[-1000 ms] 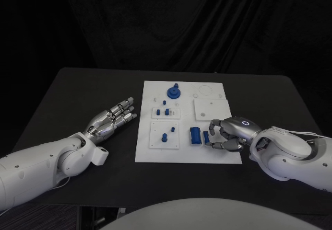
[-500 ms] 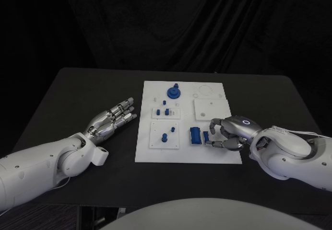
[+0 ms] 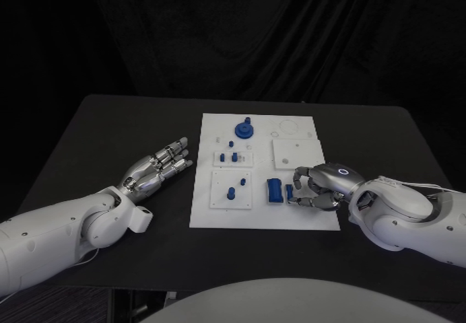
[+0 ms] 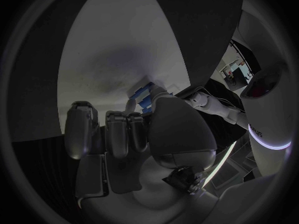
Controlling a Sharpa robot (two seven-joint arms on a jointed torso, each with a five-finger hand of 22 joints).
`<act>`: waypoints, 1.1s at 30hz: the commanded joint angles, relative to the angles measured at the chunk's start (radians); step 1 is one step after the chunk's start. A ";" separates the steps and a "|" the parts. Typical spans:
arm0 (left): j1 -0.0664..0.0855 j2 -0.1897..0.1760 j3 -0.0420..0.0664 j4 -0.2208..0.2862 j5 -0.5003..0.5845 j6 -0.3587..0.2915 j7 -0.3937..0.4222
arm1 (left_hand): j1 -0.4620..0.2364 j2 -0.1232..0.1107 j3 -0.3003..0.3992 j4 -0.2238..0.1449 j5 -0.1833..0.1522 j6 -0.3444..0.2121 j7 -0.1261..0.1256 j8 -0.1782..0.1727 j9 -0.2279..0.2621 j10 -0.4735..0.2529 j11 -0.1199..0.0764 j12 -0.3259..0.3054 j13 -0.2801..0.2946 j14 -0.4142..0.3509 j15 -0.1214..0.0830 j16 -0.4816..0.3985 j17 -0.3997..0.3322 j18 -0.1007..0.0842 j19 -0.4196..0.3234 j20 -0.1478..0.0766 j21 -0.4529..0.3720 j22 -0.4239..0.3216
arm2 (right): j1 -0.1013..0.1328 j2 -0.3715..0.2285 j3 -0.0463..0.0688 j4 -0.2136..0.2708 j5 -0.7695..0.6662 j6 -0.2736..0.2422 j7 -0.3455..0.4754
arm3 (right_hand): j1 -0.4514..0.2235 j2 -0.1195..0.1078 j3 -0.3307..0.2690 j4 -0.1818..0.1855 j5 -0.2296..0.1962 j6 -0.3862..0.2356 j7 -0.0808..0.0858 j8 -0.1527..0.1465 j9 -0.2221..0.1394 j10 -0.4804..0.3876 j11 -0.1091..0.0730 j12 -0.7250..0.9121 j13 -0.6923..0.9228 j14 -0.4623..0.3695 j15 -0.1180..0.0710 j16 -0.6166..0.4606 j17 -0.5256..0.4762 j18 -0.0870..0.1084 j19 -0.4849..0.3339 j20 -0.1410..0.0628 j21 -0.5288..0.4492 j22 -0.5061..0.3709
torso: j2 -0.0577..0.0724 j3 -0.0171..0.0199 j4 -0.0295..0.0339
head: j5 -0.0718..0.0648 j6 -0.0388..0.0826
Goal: Assemble the parts on the task board
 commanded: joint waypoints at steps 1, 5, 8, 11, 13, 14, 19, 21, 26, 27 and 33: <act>-0.002 0.002 0.001 0.001 0.004 0.013 0.010 | -0.003 0.004 0.000 -0.008 0.003 -0.002 -0.003 0.005 0.001 -0.001 0.008 0.005 0.002 -0.002 0.007 -0.004 -0.001 0.011 0.001 0.009 0.006 -0.001 | -0.002 0.004 0.000 -0.004 -0.002 0.020 -0.024 | 0.022 0.000 0.009 0.000 -0.001 0.009 -0.003 0.007 -0.004 0.106 0.002 0.003 0.263 0.106 0.001 0.004 0.259 0.010 0.001 0.003 -0.008 0.198 | 0.000 0.0001 -0.0001 | 0.001 0.000; -0.002 0.002 0.001 0.001 0.004 0.014 0.010 | -0.003 0.004 0.000 -0.008 0.003 -0.002 -0.003 0.005 0.001 -0.001 0.008 0.005 0.002 -0.002 0.007 -0.004 -0.001 0.011 0.001 0.009 0.006 -0.001 | -0.002 0.007 0.000 -0.006 -0.002 0.022 -0.025 | 0.027 0.000 0.010 -0.001 -0.001 0.009 -0.002 0.008 -0.005 0.106 0.002 0.003 0.263 0.105 0.002 0.003 0.258 0.010 0.000 0.003 -0.009 0.198 | 0.000 0.0003 0.0001 | 0.001 0.000; -0.002 0.001 0.001 0.001 0.004 0.014 0.010 | -0.003 0.004 0.000 -0.008 0.003 -0.002 -0.003 0.005 0.001 -0.001 0.008 0.005 0.002 -0.002 0.007 -0.004 -0.001 0.011 0.001 0.009 0.006 -0.001 | -0.002 0.007 0.000 -0.005 -0.002 0.018 -0.025 | 0.028 0.000 0.010 -0.001 -0.001 0.010 -0.002 0.008 -0.006 0.106 0.002 0.003 0.263 0.105 0.002 0.003 0.258 0.010 0.000 0.003 -0.009 0.198 | 0.000 0.0005 0.0003 | 0.000 0.000; -0.003 0.001 0.001 0.002 0.004 0.013 0.011 | -0.003 0.004 0.000 -0.008 0.003 -0.002 -0.003 0.005 0.001 -0.001 0.008 0.005 0.002 -0.002 0.007 -0.004 -0.001 0.011 0.001 0.009 0.006 -0.001 | -0.002 0.006 0.000 -0.004 -0.002 0.009 -0.022 | 0.028 -0.001 0.009 0.000 -0.002 0.010 -0.002 0.008 -0.006 0.106 0.002 0.003 0.263 0.105 0.002 0.003 0.257 0.011 -0.001 0.003 -0.010 0.197 | 0.000 0.0008 0.0006 | 0.001 0.000; -0.003 0.000 0.001 0.003 0.004 0.012 0.012 | -0.003 0.004 0.000 -0.008 0.003 -0.002 -0.003 0.005 0.001 -0.001 0.008 0.005 0.002 -0.002 0.007 -0.004 -0.001 0.011 0.001 0.009 0.006 -0.001 | -0.002 0.003 0.000 -0.003 -0.002 -0.007 -0.017 | 0.026 -0.002 0.007 0.002 -0.002 0.010 -0.002 0.009 -0.007 0.106 0.002 0.003 0.263 0.105 0.002 0.003 0.258 0.011 0.000 0.003 -0.010 0.197 | 0.001 0.0010 0.0004 | 0.002 0.000; -0.003 -0.001 0.001 0.003 0.004 0.011 0.012 | -0.003 0.004 0.000 -0.008 0.003 -0.002 -0.003 0.005 0.001 -0.001 0.008 0.005 0.002 -0.002 0.007 -0.004 -0.001 0.011 0.001 0.009 0.006 -0.001 | -0.002 0.002 0.000 -0.002 -0.002 -0.013 -0.015 | 0.023 -0.005 0.004 0.007 -0.003 0.010 -0.001 0.009 -0.008 0.106 0.003 0.003 0.263 0.105 0.002 0.003 0.257 0.010 0.000 0.003 -0.010 0.197 | 0.000 0.0010 0.0001 | 0.003 0.000; -0.003 -0.005 0.001 0.007 0.004 0.003 0.018 | -0.004 0.004 0.001 -0.009 0.003 0.000 -0.003 0.006 0.001 -0.001 0.008 0.005 0.002 -0.002 0.007 -0.004 -0.001 0.011 0.001 0.009 0.006 -0.001 | -0.002 -0.010 0.000 0.008 0.023 -0.098 0.025 | -0.022 -0.025 -0.022 0.021 -0.002 0.012 -0.002 0.016 -0.016 0.106 0.003 0.003 0.263 0.106 0.003 0.004 0.259 0.010 0.002 0.004 -0.006 0.199 | 0.001 0.0006 -0.0002 | 0.003 0.000; -0.003 -0.007 0.001 0.011 0.004 -0.005 0.024 | -0.003 0.003 0.001 -0.012 0.005 0.006 -0.003 0.007 0.002 0.001 0.008 0.006 0.002 -0.002 0.006 -0.004 -0.001 0.011 0.001 0.008 0.007 -0.001 | -0.002 -0.019 0.001 0.015 0.069 -0.166 0.077 | -0.028 -0.027 -0.024 0.021 -0.001 0.013 -0.002 0.017 -0.017 0.106 0.003 0.003 0.263 0.106 0.002 0.004 0.259 0.009 0.003 0.004 -0.005 0.199 | 0.001 0.0007 -0.0005 | 0.001 0.000; -0.003 -0.012 0.001 0.023 0.004 -0.026 0.041 | -0.003 0.002 0.002 -0.014 0.006 0.008 -0.003 0.008 0.002 0.001 0.008 0.006 0.002 -0.002 0.006 -0.004 -0.001 0.011 0.001 0.008 0.007 -0.001 | 0.007 -0.037 0.001 0.032 0.119 -0.298 0.186 | -0.053 -0.037 -0.022 0.019 0.001 0.004 -0.003 0.015 -0.039 0.106 0.003 0.003 0.263 0.080 0.003 -0.032 0.191 0.025 -0.037 0.005 -0.078 0.177 | 0.000 0.0009 -0.0004 | -0.004 0.000; -0.003 -0.014 0.001 0.026 0.004 -0.031 0.045 | 0.000 0.000 0.004 -0.019 0.012 0.013 -0.002 0.009 0.003 0.003 0.007 0.007 0.003 -0.002 0.005 -0.004 -0.001 0.011 0.002 0.007 0.008 0.000 | 0.011 -0.039 0.001 0.035 0.124 -0.312 0.202 | -0.047 -0.028 -0.015 0.019 -0.001 -0.005 0.000 0.007 -0.050 0.073 0.006 -0.016 0.243 0.061 0.007 -0.055 0.151 0.034 -0.065 0.008 -0.123 0.164 | 0.000 0.0011 -0.0005 | -0.005 0.000; -0.002 -0.029 0.001 0.046 -0.010 -0.076 0.071 | 0.011 -0.012 0.011 -0.042 0.055 0.049 0.007 0.017 0.007 0.031 0.019 0.021 0.010 -0.002 -0.005 -0.004 -0.001 0.015 0.005 0.002 0.011 0.000 | 0.043 -0.045 0.002 0.037 0.158 -0.372 0.282 | 0.043 -0.004 0.209 -0.006 0.044 -0.115 0.024 -0.032 -0.098 -0.476 0.031 -0.361 -0.025 -0.175 0.040 -0.271 -0.151 0.108 -0.356 0.038 -0.560 0.042 | 0.000 0.0017 -0.0008 | -0.008 0.000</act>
